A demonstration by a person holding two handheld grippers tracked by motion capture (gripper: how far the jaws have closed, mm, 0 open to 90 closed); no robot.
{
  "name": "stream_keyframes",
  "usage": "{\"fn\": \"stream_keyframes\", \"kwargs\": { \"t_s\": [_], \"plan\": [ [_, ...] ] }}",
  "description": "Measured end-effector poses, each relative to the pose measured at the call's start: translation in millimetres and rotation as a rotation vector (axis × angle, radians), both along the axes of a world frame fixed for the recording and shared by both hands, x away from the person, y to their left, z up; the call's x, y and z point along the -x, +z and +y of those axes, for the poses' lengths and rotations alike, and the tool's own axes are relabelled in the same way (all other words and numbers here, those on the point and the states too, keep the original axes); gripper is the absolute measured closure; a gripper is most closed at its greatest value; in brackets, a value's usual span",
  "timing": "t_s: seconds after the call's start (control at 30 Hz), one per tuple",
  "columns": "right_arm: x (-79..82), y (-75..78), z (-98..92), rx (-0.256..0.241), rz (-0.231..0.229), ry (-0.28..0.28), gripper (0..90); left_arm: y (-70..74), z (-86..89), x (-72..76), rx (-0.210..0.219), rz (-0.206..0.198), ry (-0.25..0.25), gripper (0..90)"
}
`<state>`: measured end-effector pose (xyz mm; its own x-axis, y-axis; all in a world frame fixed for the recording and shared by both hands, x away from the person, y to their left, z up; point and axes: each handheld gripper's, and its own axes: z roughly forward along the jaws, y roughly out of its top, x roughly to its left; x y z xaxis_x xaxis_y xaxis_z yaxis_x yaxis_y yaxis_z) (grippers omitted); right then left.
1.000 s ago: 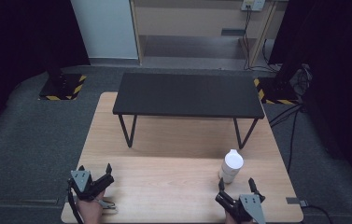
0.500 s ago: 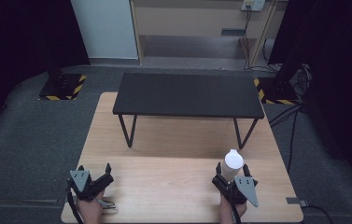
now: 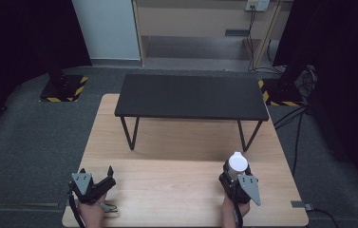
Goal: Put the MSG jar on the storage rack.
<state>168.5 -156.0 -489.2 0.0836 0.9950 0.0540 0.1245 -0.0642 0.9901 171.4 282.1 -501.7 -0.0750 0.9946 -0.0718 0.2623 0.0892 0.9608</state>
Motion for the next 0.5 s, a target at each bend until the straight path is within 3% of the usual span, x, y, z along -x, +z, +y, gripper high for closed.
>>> {"fn": "stream_keyframes", "kwargs": {
  "t_s": [0.27, 0.4, 0.5],
  "plan": [
    [-0.8, 4.0, -3.8, -0.006, -0.004, 0.003, 30.4, 0.2, 0.2, -0.1, 0.002, 0.003, 0.001, 0.0],
    [-1.0, 24.8, -14.2, -0.014, -0.029, 0.052, 30.6, 0.3, 0.2, -0.4, 0.001, 0.003, 0.002, 0.0],
    [-4.9, 55.5, -17.8, 0.003, -0.058, 0.08, 30.6, 0.1, 0.4, -0.3, 0.008, 0.001, 0.007, 0.0]
  ]
}}
